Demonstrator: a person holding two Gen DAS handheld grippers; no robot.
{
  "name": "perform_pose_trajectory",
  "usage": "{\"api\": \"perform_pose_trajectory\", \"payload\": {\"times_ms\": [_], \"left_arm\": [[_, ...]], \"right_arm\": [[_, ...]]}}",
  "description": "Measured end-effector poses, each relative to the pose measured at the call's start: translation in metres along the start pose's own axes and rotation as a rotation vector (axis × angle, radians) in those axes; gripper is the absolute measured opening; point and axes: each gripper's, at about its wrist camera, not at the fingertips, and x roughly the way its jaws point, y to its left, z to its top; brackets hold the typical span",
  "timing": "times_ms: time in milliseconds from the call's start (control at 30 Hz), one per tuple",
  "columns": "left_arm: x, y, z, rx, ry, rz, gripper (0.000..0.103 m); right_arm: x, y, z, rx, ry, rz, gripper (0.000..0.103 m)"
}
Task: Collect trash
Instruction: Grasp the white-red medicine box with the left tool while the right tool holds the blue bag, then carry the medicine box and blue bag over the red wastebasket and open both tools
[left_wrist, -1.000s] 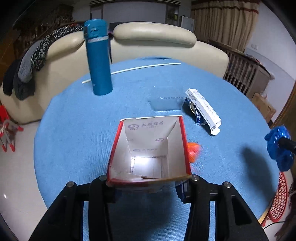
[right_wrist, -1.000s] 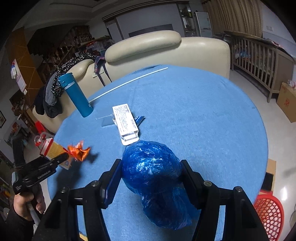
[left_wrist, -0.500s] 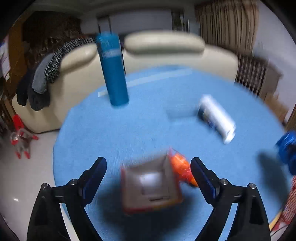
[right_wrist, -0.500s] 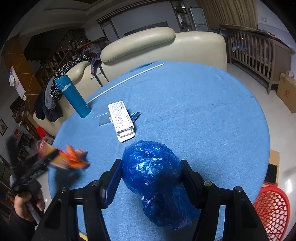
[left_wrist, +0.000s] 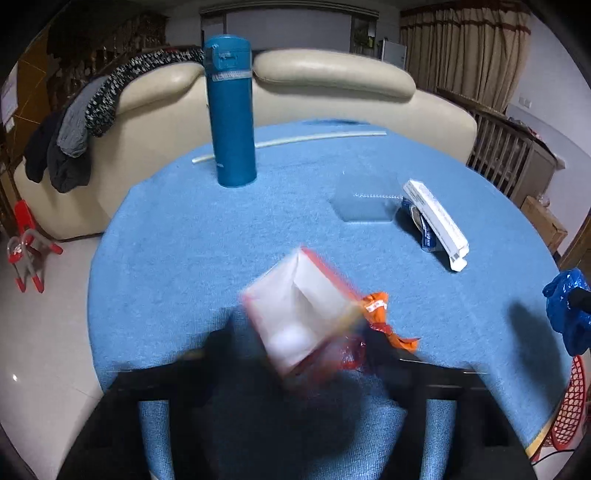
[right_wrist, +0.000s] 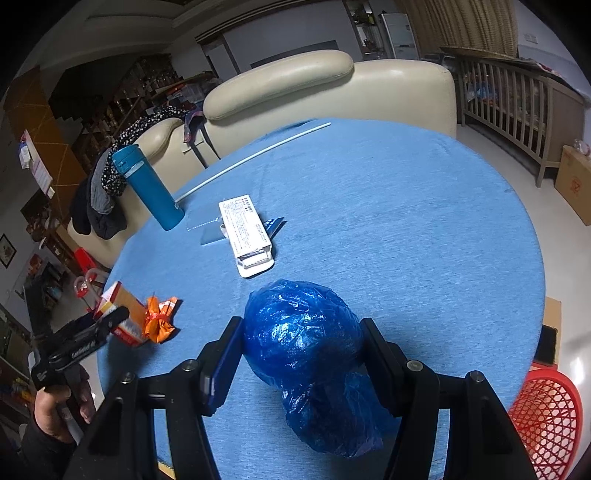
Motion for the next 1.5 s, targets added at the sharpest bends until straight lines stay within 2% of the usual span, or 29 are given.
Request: {"api": "perform_pose_trajectory", "payload": {"times_ms": [167,333,500,767,967,1233,1500], "left_arm": [[-0.002,0.003,0.004,0.001,-0.001,-0.011,0.049],[-0.028,0.006,0.016,-0.007,-0.076,-0.002,0.048],[-0.054,-0.012,0.03,0.032,-0.143,-0.031,0.048],[-0.079,-0.075,0.029,0.141,-0.185,-0.153,0.048],[-0.085,-0.135,0.024,0.236,-0.17,-0.267,0.048],[-0.092,-0.221,0.009,0.376,-0.131,-0.419,0.048],[-0.105,-0.302,-0.019,0.54,-0.1,-0.53,0.048]], "right_arm": [[-0.001,0.0,-0.001,0.001,-0.004,0.001,0.065],[-0.006,-0.001,0.0,0.007,-0.016,-0.001,0.065],[-0.013,-0.004,0.001,0.016,-0.034,-0.003,0.065],[-0.034,-0.019,-0.005,0.038,-0.068,-0.034,0.065],[-0.063,-0.05,-0.014,0.09,-0.111,-0.081,0.065],[-0.112,-0.114,-0.044,0.187,-0.151,-0.189,0.065],[-0.143,-0.18,-0.088,0.308,-0.139,-0.286,0.065]]}}
